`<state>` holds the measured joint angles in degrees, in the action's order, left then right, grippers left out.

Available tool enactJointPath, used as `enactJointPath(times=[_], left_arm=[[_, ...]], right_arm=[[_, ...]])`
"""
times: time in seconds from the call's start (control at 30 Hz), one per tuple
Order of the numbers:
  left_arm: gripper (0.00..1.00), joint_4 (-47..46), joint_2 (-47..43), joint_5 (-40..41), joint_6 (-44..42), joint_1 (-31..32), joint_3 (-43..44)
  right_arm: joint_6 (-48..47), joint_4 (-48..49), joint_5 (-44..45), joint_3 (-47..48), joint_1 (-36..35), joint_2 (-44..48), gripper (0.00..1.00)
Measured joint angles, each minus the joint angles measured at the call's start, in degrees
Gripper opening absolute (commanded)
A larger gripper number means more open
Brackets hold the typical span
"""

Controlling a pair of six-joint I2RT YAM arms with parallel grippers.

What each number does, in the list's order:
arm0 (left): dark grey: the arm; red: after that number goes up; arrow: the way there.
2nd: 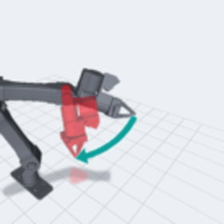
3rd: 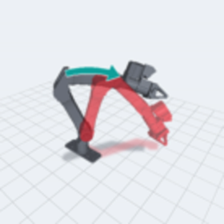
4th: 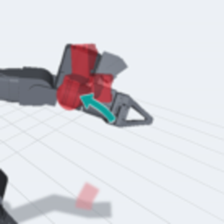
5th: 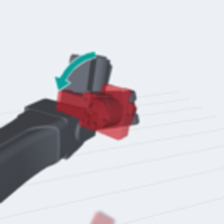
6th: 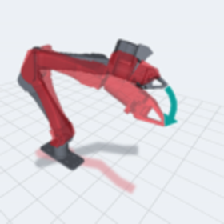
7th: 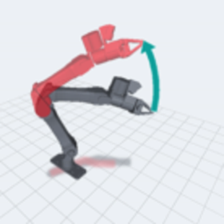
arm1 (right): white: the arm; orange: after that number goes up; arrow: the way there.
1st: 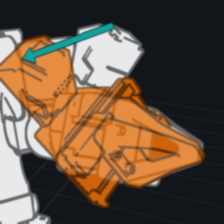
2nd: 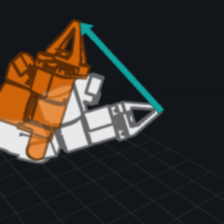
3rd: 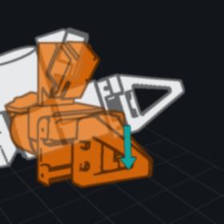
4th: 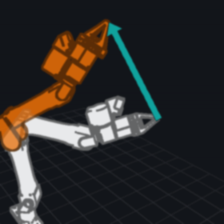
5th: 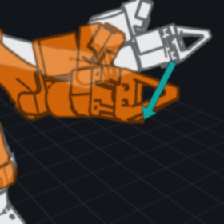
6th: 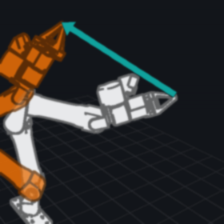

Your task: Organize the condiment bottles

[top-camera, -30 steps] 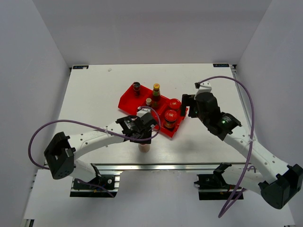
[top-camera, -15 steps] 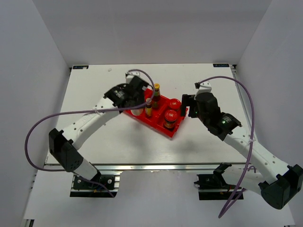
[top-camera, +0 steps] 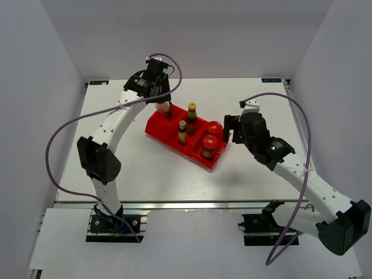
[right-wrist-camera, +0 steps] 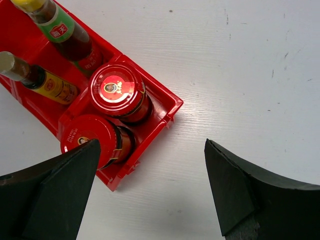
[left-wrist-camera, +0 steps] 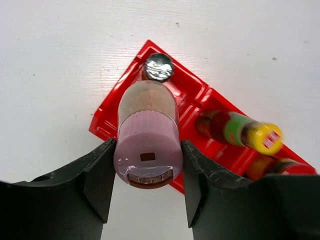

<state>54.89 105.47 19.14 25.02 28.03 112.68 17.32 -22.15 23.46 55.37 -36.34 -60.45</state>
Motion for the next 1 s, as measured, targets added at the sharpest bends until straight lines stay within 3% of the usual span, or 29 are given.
enactJointPath(times=[0.23,1.0], left_arm=[[0.31,0.79,7.28,-3.85,-2.14,-3.54,0.46],[0.33,0.13,14.32,-8.24,-3.37,-4.57,-1.33]], right_arm=[[-0.44,0.0,0.66,0.0,0.35,-0.46,0.89],[-1.57,0.0,2.1,0.0,1.6,-2.19,0.89]])
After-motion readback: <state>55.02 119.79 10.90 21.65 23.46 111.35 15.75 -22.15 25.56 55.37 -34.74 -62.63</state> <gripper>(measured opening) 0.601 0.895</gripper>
